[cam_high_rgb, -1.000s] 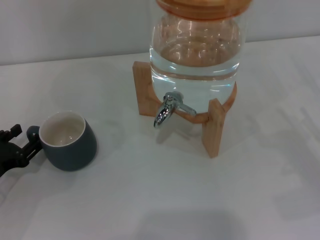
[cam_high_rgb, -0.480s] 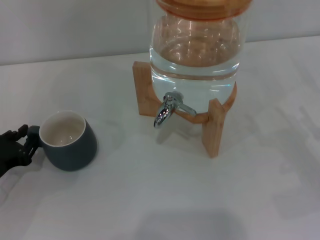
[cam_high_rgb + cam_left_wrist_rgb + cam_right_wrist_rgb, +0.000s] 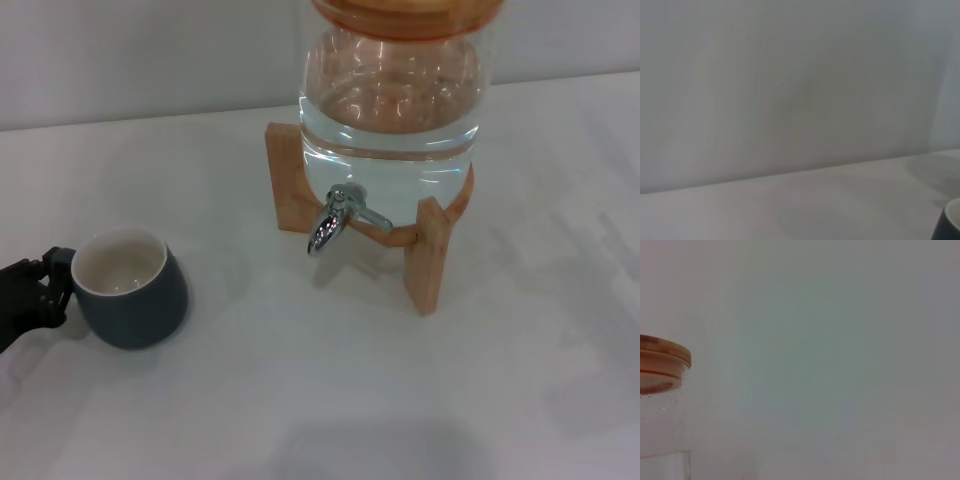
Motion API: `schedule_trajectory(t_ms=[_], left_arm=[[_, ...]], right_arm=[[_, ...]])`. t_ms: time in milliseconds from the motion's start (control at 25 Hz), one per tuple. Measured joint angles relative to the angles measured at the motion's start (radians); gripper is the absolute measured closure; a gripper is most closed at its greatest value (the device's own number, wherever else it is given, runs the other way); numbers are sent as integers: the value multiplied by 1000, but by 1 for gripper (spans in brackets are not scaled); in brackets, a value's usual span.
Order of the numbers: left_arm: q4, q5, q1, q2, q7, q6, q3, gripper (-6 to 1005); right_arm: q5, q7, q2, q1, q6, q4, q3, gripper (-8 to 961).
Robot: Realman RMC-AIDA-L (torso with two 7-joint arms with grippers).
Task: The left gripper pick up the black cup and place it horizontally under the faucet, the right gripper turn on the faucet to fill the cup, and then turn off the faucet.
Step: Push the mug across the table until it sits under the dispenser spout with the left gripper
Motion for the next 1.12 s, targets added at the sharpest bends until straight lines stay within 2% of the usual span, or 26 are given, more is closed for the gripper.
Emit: schedule_trajectory(t_ms=[40,120,320,560,1120], left_arm=[[0,0,0,0,0,8,0,856],[0,-1,1,0,0,30,0,863],[7,2,4,0,-8,91,0,864],[64,41,-14,0,-8,98,0,865],[199,153,-97,-5,1,-32,0,868]], right_arm=[[0,0,0,1,0,0,-1,166],[0,0,0,3,0,0,-2,166],[0,0,1,10,1,0,-4,167],[0,0,1,20,5,2,-6,167],[0,0,2,28,16,9,-21,167]])
